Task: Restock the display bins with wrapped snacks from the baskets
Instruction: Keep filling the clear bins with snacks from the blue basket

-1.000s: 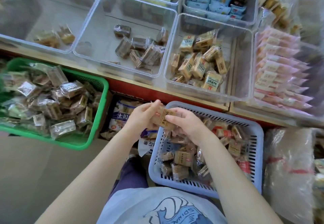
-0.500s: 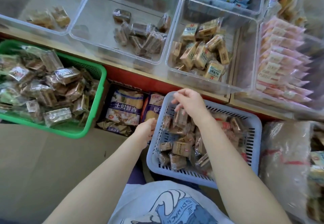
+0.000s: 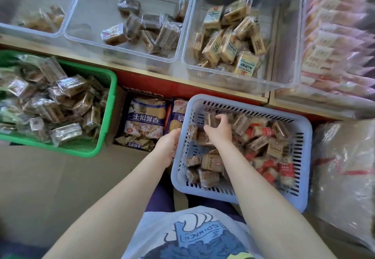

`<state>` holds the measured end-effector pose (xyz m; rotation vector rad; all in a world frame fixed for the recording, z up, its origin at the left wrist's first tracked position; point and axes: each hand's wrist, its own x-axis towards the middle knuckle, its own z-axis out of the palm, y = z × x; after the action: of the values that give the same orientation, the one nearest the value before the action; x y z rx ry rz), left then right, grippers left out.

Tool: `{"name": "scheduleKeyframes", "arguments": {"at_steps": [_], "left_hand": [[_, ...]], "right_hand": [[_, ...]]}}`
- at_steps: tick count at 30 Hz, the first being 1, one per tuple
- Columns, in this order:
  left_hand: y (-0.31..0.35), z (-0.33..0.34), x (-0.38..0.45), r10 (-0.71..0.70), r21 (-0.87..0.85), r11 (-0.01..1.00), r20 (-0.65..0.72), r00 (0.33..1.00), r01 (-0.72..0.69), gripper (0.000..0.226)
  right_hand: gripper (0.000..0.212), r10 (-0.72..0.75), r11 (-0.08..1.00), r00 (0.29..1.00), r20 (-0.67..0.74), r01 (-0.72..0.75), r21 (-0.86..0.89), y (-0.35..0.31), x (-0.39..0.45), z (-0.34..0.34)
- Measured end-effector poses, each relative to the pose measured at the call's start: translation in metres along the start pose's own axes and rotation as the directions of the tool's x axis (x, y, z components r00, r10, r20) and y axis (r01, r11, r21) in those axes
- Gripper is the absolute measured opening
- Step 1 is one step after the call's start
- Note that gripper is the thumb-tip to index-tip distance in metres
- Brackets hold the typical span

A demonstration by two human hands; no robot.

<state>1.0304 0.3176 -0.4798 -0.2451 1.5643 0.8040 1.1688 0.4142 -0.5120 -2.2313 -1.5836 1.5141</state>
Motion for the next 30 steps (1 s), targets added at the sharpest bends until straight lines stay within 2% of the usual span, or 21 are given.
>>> {"name": "scheduleKeyframes", "arguments": {"at_steps": [2,4,5,6,7,9,11,13,15,18,20,22,24,27,30], "left_hand": [[0.006,0.003,-0.006,0.004,0.101,0.995,-0.032,0.999,-0.001,0.022],[0.017,0.005,-0.015,0.081,0.233,0.970,-0.048,0.996,-0.068,0.018],[0.023,0.006,-0.020,0.141,0.255,0.958,-0.014,0.990,-0.133,0.015],[0.030,0.006,-0.025,0.204,0.252,0.945,0.044,0.978,-0.208,0.013],[0.037,0.006,-0.032,0.265,0.238,0.929,0.115,0.958,-0.285,0.016],[0.053,0.007,-0.049,0.345,0.221,0.887,0.265,0.900,-0.405,0.029],[0.071,0.011,-0.067,0.425,0.211,0.830,0.362,0.830,-0.517,0.031],[0.088,0.011,-0.082,0.502,0.180,0.792,0.352,0.790,-0.584,0.025],[0.101,0.008,-0.089,0.555,0.154,0.769,0.319,0.768,-0.620,0.022],[0.117,-0.002,-0.098,0.621,0.104,0.742,0.266,0.737,-0.662,0.018],[0.123,-0.011,-0.098,0.640,0.031,0.756,0.179,0.747,-0.654,0.016],[0.126,-0.021,-0.091,0.628,-0.014,0.778,0.073,0.775,-0.628,0.017],[0.126,-0.028,-0.085,0.606,-0.029,0.795,0.009,0.795,-0.606,0.018],[0.121,-0.033,-0.078,0.586,-0.028,0.810,0.003,0.810,-0.586,0.017],[0.111,-0.031,-0.068,0.559,0.051,0.827,0.030,0.829,-0.559,0.018]], "right_hand": [[0.029,0.101,0.947,0.991,0.084,-0.121,0.297,-0.002,-0.010,-0.016],[0.029,0.144,0.730,0.956,0.257,-0.278,0.624,-0.007,-0.030,-0.036],[0.032,0.110,0.617,0.933,0.342,-0.334,0.712,-0.011,-0.040,-0.045],[0.035,0.060,0.554,0.911,0.407,-0.370,0.746,-0.015,-0.050,-0.054],[0.039,-0.003,0.537,0.889,0.458,-0.385,0.751,-0.021,-0.059,-0.062],[0.042,-0.128,0.573,0.844,0.522,-0.367,0.733,-0.035,-0.072,-0.071],[0.046,-0.211,0.613,0.806,0.553,-0.332,0.717,-0.051,-0.081,-0.077],[0.055,-0.266,0.649,0.789,0.554,-0.279,0.708,-0.067,-0.087,-0.081],[0.061,-0.329,0.714,0.785,0.525,-0.158,0.682,-0.079,-0.090,-0.084],[0.035,-0.381,0.803,0.810,0.446,0.050,0.594,-0.108,-0.090,-0.079],[0.025,-0.356,0.806,0.847,0.395,0.064,0.589,-0.133,-0.086,-0.070],[0.031,-0.363,0.774,0.868,0.339,0.079,0.628,-0.164,-0.078,-0.057],[0.036,-0.415,0.732,0.858,0.303,0.117,0.672,-0.195,-0.071,-0.043],[0.027,-0.462,0.708,0.850,0.252,0.182,0.682,-0.218,-0.063,-0.032],[0.013,-0.468,0.760,0.855,0.224,0.260,0.595,-0.200,-0.062,-0.037]]}}
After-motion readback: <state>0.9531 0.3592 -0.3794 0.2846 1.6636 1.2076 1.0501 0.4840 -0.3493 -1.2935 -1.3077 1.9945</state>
